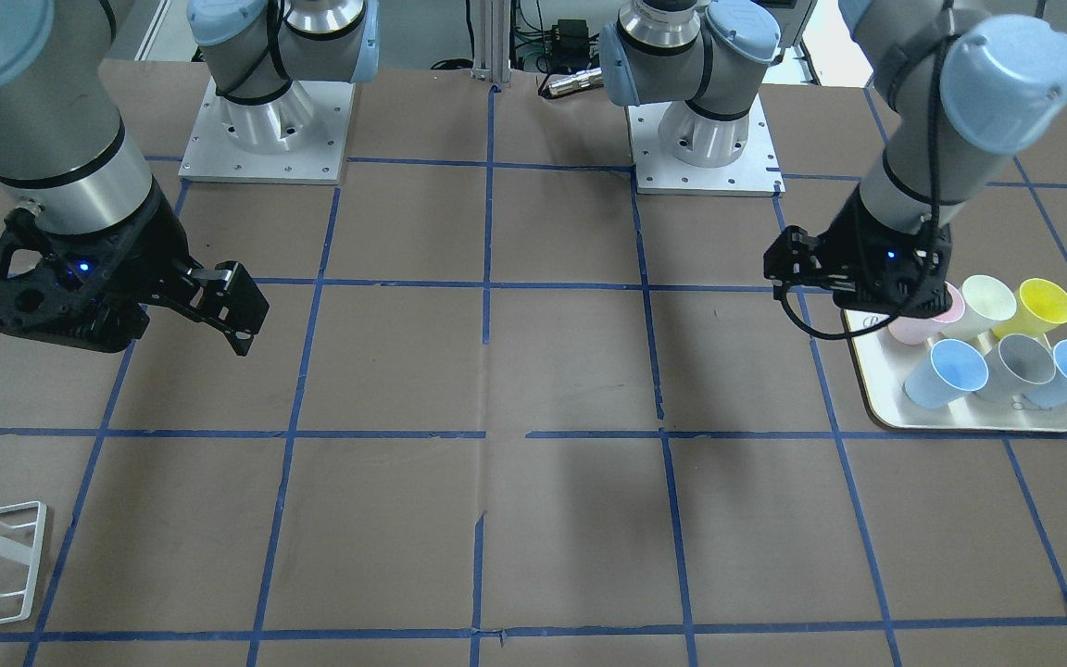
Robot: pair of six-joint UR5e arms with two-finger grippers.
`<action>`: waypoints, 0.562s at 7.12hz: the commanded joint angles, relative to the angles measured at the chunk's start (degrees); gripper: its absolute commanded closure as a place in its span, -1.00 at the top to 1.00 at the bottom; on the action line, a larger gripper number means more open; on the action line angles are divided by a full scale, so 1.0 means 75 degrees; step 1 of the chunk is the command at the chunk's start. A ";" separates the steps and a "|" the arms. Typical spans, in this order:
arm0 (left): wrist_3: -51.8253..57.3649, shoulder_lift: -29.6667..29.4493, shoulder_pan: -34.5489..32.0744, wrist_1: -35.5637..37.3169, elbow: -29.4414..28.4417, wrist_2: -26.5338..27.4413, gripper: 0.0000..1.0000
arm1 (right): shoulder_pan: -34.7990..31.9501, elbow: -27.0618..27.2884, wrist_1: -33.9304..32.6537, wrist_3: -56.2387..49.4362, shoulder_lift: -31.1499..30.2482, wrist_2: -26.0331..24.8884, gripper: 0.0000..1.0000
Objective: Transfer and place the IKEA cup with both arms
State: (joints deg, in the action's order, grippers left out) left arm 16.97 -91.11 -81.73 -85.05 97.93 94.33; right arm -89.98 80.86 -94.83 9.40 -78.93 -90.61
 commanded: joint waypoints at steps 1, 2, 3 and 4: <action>-0.1285 0.0486 -0.0842 -0.1078 -0.0527 -0.0665 1.00 | 0.0009 0.0000 0.0000 0.0000 0.0000 -0.0001 1.00; -0.1313 0.0685 -0.1065 -0.1221 -0.0460 -0.0706 1.00 | 0.0009 0.0000 0.0000 0.0000 0.0000 -0.0001 1.00; -0.1278 0.0861 -0.1137 -0.1466 -0.0436 -0.0683 1.00 | 0.0009 0.0000 0.0000 0.0000 0.0000 -0.0001 1.00; -0.1185 0.0933 -0.1138 -0.1619 -0.0424 -0.0683 1.00 | 0.0009 0.0000 0.0000 0.0000 0.0000 -0.0001 1.00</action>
State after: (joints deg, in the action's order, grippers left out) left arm 7.70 -85.20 -89.78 -95.44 94.66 89.34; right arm -89.91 80.86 -94.83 9.40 -78.93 -90.62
